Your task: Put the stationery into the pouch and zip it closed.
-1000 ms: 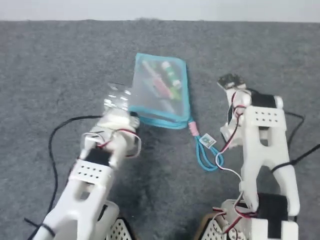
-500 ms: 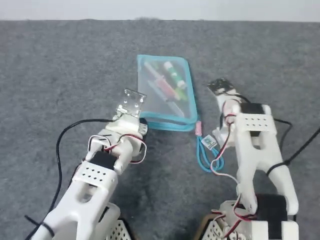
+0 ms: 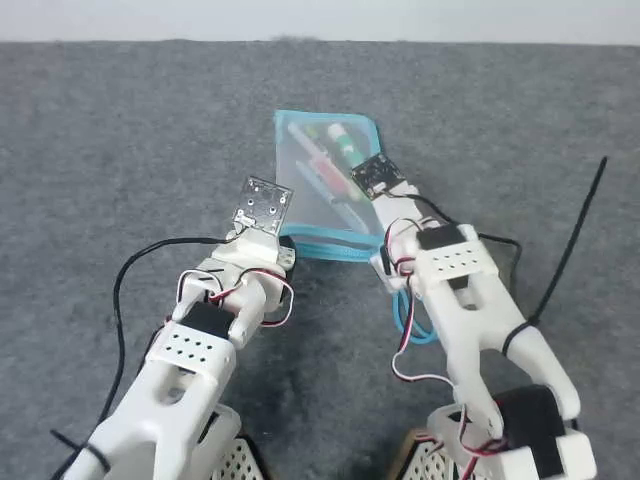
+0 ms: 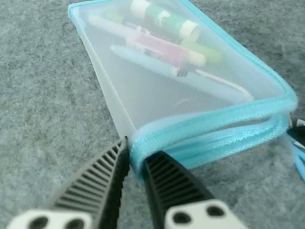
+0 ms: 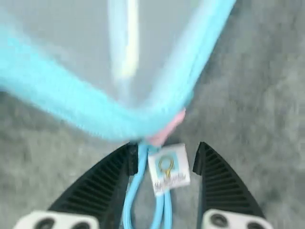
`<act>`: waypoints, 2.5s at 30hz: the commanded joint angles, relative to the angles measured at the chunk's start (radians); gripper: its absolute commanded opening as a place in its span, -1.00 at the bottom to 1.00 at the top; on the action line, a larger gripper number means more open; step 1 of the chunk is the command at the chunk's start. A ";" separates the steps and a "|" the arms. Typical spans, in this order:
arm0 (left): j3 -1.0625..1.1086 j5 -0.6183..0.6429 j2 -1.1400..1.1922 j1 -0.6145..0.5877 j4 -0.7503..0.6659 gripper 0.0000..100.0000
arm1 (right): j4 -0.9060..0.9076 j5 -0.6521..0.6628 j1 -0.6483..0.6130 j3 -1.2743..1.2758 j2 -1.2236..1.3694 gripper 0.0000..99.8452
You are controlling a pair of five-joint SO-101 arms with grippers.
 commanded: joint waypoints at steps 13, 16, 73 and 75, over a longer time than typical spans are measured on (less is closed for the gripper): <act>-0.035 0.015 -0.012 0.014 -0.021 -0.98 | -0.449 -0.040 -0.012 0.196 -0.042 -0.64; -0.035 0.015 -0.012 0.014 -0.021 -0.98 | -0.383 -0.035 -0.007 0.187 -0.012 -0.64; -0.168 0.023 0.193 0.012 -0.021 -0.98 | 0.282 0.054 -0.587 -0.040 -0.688 -0.99; -0.203 0.023 0.267 0.008 -0.023 -0.98 | 0.236 0.049 -0.584 -0.017 -0.650 -0.99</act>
